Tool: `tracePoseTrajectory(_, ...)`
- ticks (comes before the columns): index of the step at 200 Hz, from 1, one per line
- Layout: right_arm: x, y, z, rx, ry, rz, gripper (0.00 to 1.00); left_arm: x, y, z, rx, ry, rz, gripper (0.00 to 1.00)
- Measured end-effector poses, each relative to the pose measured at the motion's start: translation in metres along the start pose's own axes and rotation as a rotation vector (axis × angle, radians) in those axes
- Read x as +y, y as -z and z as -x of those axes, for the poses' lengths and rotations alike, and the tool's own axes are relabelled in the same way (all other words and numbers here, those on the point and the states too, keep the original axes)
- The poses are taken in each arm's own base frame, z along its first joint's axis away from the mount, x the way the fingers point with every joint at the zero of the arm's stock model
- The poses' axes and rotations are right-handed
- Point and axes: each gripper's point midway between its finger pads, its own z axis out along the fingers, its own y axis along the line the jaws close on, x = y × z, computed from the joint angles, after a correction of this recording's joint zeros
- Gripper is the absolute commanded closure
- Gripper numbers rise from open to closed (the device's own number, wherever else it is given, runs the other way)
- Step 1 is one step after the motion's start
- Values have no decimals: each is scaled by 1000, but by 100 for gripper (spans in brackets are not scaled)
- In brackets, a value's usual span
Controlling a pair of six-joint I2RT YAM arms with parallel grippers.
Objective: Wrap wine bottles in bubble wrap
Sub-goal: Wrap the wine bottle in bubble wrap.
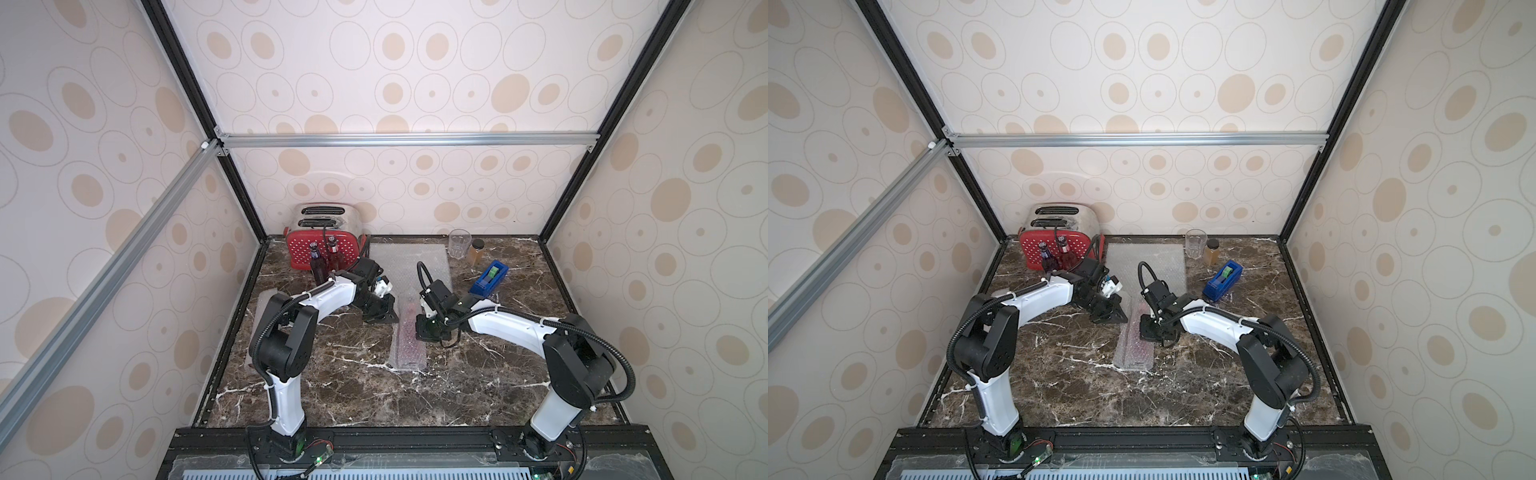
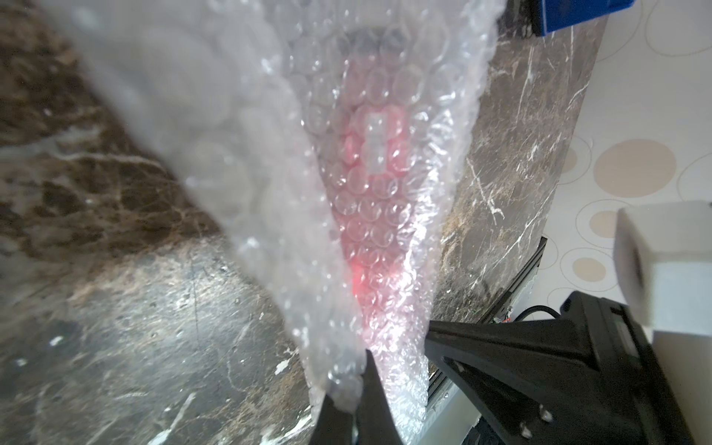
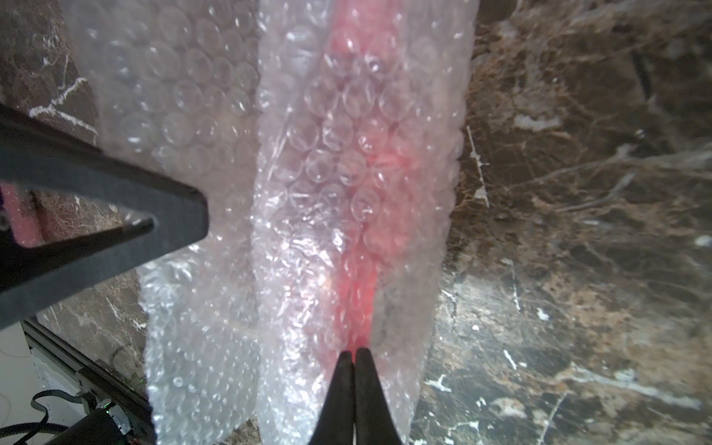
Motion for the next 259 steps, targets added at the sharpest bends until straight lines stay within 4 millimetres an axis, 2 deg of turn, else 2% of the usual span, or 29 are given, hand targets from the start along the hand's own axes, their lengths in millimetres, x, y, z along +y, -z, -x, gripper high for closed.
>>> tracePoseTrajectory(37,0,-1,0,2,0,-1,94,-15,-6,-6,27,-29,-35,100)
tracePoseTrajectory(76,-7,-4,-5,28,-9,-28,94,-46,-31,-13,88,-109,-65,100)
tracePoseTrajectory(103,-10,-5,-8,42,-12,-40,91,-48,-45,-16,130,-112,-62,100)
tracePoseTrajectory(123,-11,-5,-9,43,-9,-47,89,-48,-46,-18,139,-115,-65,100)
tracePoseTrajectory(141,-12,-2,-8,35,-4,-55,84,-48,-44,-18,137,-117,-63,100)
tracePoseTrajectory(171,-8,16,-6,-3,-2,-36,64,-46,-33,-15,116,-111,-50,100)
tracePoseTrajectory(196,-6,24,-6,-37,-7,-2,49,-41,-13,-10,74,-96,-50,100)
tracePoseTrajectory(219,-11,16,-11,-27,-37,0,45,-25,6,-2,27,-56,-41,100)
tracePoseTrajectory(259,-17,-1,-12,-2,-65,-22,43,-1,16,1,-4,-6,-9,100)
